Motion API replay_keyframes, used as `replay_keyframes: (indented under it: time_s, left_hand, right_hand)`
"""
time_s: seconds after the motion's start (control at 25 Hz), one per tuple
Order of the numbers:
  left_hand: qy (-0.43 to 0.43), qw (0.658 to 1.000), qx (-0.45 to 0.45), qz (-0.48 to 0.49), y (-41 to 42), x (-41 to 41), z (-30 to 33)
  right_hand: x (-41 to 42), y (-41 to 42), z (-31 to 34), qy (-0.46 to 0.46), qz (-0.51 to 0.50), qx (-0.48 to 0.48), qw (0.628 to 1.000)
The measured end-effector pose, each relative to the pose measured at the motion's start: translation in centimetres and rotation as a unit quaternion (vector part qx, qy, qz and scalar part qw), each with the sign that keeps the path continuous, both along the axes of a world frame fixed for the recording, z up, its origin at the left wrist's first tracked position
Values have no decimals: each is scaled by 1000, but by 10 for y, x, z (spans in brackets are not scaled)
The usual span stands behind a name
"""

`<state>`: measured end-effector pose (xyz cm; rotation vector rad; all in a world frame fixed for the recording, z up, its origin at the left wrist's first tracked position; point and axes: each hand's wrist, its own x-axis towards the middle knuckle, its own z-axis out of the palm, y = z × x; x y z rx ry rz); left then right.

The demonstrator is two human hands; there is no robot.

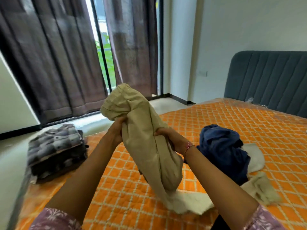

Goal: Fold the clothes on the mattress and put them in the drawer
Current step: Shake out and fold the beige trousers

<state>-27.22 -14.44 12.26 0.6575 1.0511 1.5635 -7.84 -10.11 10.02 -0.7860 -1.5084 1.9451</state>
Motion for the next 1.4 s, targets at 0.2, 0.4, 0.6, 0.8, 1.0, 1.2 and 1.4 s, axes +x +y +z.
replay_keyframes:
  time_s: [0.2, 0.4, 0.6, 0.8, 1.0, 1.2, 1.4]
  left_hand:
    - [120, 969, 37, 212, -31, -53, 11]
    - [366, 856, 20, 364, -82, -74, 38]
    - [539, 770, 54, 336, -130, -84, 65]
    - [418, 838, 67, 345, -158, -122, 60]
    - [544, 739, -39, 396, -173, -161, 30]
    - [686, 702, -61, 179, -151, -138, 25]
    - [647, 755, 43, 92, -109, -86, 51]
  right_hand:
    - [-79, -19, 17, -161, -172, 219, 947]
    - [-172, -67, 66, 21, -28, 290, 956]
    - [-233, -98, 91, 141, -94, 233, 958]
    - [-242, -69, 90, 184, -117, 9, 976]
    - [-194, -49, 113, 227, -10, 31, 973]
    - [-158, -52, 126, 84, -12, 196, 977]
    - [-135, -55, 119, 33, 4, 237, 971]
